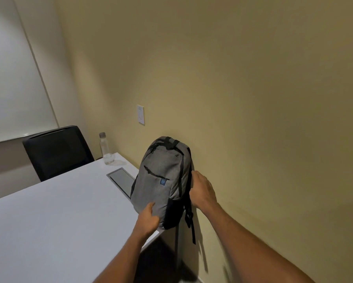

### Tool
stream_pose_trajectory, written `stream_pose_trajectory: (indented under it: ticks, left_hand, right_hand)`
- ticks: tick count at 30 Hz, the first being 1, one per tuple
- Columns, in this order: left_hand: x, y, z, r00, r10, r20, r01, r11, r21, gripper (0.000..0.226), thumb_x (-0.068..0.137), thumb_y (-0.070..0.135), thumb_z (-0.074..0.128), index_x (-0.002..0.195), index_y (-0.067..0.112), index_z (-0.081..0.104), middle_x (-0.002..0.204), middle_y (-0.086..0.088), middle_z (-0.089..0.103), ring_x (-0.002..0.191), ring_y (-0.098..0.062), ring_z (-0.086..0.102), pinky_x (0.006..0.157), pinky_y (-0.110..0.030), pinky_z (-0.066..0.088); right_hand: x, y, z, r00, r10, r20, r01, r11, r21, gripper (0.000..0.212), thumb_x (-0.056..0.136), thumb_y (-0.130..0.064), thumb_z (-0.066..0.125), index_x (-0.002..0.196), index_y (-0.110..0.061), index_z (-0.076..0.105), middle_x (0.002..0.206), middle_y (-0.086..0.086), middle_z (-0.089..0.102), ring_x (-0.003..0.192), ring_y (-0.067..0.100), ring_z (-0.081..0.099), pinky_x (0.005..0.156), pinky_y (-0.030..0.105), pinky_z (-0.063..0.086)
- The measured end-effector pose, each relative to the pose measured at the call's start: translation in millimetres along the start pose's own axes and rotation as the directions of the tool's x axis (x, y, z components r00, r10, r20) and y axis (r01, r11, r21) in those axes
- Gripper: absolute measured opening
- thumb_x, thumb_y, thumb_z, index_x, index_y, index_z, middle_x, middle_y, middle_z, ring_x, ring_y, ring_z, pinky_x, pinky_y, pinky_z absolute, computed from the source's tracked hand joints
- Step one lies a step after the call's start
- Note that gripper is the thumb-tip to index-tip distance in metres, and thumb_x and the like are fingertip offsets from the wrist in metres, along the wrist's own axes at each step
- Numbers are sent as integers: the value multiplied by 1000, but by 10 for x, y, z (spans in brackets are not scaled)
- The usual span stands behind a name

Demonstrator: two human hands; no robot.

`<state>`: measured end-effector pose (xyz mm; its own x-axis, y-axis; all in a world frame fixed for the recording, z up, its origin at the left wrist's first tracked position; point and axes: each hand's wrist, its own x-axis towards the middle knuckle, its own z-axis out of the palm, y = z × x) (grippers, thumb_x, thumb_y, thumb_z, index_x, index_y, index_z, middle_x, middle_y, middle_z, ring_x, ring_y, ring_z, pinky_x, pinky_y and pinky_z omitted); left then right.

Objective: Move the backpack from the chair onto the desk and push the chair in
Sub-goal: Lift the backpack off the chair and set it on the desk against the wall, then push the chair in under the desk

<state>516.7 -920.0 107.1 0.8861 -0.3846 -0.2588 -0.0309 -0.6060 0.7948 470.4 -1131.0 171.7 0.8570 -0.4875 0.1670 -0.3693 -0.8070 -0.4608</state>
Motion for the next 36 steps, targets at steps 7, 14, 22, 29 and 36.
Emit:
stream_pose_trajectory:
  ticks: [7,14,22,29,36]
  left_hand:
    - [-1298,-392,-78,991,133,0,-131,981,141,63,103,20,58,162,18,34,172,-10,36,156,-31,38,128,-44,31]
    - [-2496,-867,-147,986,146,74,-159,964,213,61,94,13,59,153,11,45,159,-12,49,146,-29,48,125,-45,38]
    - [-3037,-1461,-220,960,127,249,-212,913,349,65,102,21,57,163,14,34,167,-7,43,152,-21,44,126,-33,35]
    - [-3608,-2058,-737,946,119,303,-254,851,459,63,106,32,55,163,22,33,170,4,38,156,-12,37,123,-20,23]
    - [-4377,-2695,-1838,963,213,167,-268,836,479,57,106,36,57,160,33,38,164,16,43,145,4,38,118,-14,25]
  right_hand:
    - [-1478,-73,54,993,108,-41,-111,991,-79,60,105,-15,45,162,-10,27,170,11,31,156,27,31,129,41,24]
    - [-2965,-119,208,977,207,-45,-210,975,-72,49,106,-22,43,153,-7,43,155,12,51,141,28,49,121,41,37]
    - [-4097,-310,755,947,310,87,-317,944,88,57,108,-34,46,161,-16,33,166,5,40,152,22,37,125,38,35]
    - [-4749,-895,907,945,271,185,-304,936,179,62,109,-41,43,164,-18,26,170,1,33,157,18,29,129,34,27]
    - [-5506,-2174,873,992,38,121,-54,990,129,68,106,-49,40,164,-16,28,169,2,35,158,21,29,133,46,11]
